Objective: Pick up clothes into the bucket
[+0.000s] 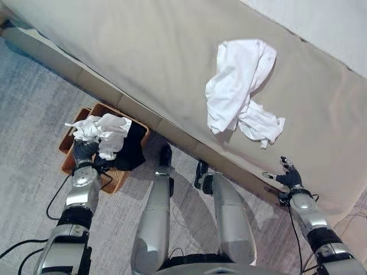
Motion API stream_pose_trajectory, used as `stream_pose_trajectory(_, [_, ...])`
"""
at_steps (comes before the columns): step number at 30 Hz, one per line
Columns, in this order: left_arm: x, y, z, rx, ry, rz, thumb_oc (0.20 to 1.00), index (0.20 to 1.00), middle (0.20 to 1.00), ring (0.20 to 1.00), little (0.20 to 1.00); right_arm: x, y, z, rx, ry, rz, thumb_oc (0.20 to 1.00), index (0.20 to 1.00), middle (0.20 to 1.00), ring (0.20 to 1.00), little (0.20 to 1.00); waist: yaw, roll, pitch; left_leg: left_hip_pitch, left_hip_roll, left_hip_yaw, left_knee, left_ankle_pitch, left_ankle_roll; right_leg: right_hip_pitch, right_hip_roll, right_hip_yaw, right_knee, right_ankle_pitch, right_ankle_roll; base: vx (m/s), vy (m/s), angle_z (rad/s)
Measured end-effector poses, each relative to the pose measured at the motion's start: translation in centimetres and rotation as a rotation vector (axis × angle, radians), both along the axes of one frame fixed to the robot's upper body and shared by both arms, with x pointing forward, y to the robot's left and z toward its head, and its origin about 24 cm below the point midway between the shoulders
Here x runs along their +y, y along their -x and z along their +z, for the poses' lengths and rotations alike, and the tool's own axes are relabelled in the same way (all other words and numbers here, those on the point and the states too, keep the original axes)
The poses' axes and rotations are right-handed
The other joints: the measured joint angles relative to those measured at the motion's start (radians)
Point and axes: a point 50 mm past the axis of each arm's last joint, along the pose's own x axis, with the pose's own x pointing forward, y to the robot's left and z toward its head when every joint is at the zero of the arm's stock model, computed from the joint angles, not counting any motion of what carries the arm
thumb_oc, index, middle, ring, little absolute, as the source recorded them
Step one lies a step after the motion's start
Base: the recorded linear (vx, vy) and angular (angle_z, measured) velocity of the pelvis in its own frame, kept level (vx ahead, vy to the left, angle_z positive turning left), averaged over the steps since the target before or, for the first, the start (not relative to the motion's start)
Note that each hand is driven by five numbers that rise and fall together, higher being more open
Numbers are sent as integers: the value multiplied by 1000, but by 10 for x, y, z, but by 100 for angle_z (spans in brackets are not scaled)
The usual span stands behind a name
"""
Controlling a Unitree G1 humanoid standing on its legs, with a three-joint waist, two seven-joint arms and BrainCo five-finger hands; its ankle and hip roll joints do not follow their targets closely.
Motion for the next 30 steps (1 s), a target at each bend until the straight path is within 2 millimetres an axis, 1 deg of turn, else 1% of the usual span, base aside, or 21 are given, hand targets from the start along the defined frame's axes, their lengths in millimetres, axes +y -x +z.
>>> stream_pose_trajectory(3, [4,-3,9,-8,-40,3,200,200,200,200,200,-1,-1,3,-12,12,1,1000,1000,1000,1000,1000,-1,-3,-1,-67,4,5,35,-1,-1,-65,5,10,22,-5,1,-12,60,-12])
stream_pose_trajectory(4, [9,-4,12,5,-82,11,200,200,200,200,200,-1,-3,4,-18,5,-1,1000,1000,1000,1000,1000,-2,-4,-1,-109,11,9,48,-1,-1,-105,11,11,27,-4,1,-9,33,-12])
stream_pose_trajectory(5, [11,-4,12,15,-90,19,203,203,203,203,203,-1,-4,4,-19,4,0,1000,1000,1000,1000,1000,-3,-5,-1,-125,12,11,53,-1,-1,-119,12,12,30,-3,2,-12,66,-11])
stream_pose_trajectory(6, [15,-4,10,32,-88,35,256,256,256,256,256,-1,-4,5,-20,4,-2,1000,1000,1000,1000,1000,-4,-7,0,-145,13,12,63,-1,-1,-139,13,14,37,-2,3,0,57,-11])
stream_pose_trajectory(7, [18,-2,7,50,-88,53,363,363,363,363,363,-1,-5,7,-32,2,-6,1000,1000,1000,1000,1000,-4,-11,-1,-176,15,16,92,-4,1,-167,15,18,53,-2,3,4,59,-12])
stream_pose_trajectory(8, [19,-1,6,58,-87,59,871,871,871,871,871,-1,-6,8,-42,1,-8,1000,1000,1000,1000,1000,-4,-12,0,-190,16,17,101,-9,2,-178,15,18,58,-3,2,7,33,-15])
stream_pose_trajectory(9, [21,0,3,75,-83,72,1000,1000,1000,1000,1000,-2,-7,12,-59,6,-12,1000,1000,1000,1000,1000,-5,-13,0,-223,20,20,127,-16,9,-207,17,19,71,-1,4,5,26,-12])
stream_pose_trajectory(11, [23,2,-1,102,-77,88,1000,1000,1000,1000,1000,-2,-11,16,-80,4,-15,1000,1000,1000,1000,1000,-8,-22,2,-269,20,21,160,-24,11,-245,18,20,92,-2,3,19,-6,-9])
stream_pose_trajectory(14, [25,5,-8,120,-45,117,1000,1000,1000,1000,1000,1,-12,18,-92,2,-15,1000,1000,1000,1000,1000,-11,-36,2,-298,22,20,187,-36,16,-265,24,23,101,2,9,13,4,-5])
stream_pose_trajectory(18, [30,10,-12,115,12,176,1000,1000,1000,1000,1000,8,-17,23,-130,-5,-1,1000,1000,1000,1000,1000,-9,-52,0,-296,21,25,170,-37,17,-266,25,35,82,3,10,4,21,-3])
stream_pose_trajectory(21, [32,17,-20,129,38,225,1000,1000,1000,1000,1000,13,-19,27,-154,-11,6,1000,1000,1000,1000,1000,-8,-53,0,-271,22,45,144,-30,28,-253,24,53,63,23,11,-3,22,-8])
stream_pose_trajectory(24, [33,30,-37,200,53,251,1000,1000,1000,1000,1000,22,-23,29,-177,-35,18,1000,1000,1000,1000,1000,-18,-54,-1,-213,22,69,96,-22,39,-213,24,76,27,35,19,-23,41,-13])
stream_pose_trajectory(25, [32,37,-47,222,77,269,1000,1000,1000,1000,1000,27,-24,29,-187,-47,27,1000,1000,1000,1000,1000,-23,-55,-1,-174,23,87,65,-19,43,-185,24,95,8,40,22,-19,26,-18])
stream_pose_trajectory(28, [32,55,-64,276,91,288,1000,1000,1000,1000,1000,34,-26,29,-193,-59,46,1000,1000,1000,1000,1000,-19,-53,-1,-82,25,120,2,-9,55,-119,26,128,-35,51,32,-25,-16,-25])
stream_pose_trajectory(30, [31,65,-75,308,111,304,1000,1000,1000,1000,1000,40,-24,25,-183,-68,59,1000,1000,1000,1000,1000,-13,-49,-2,5,26,137,-52,8,48,-52,30,151,-78,61,35,2,-23,-22])
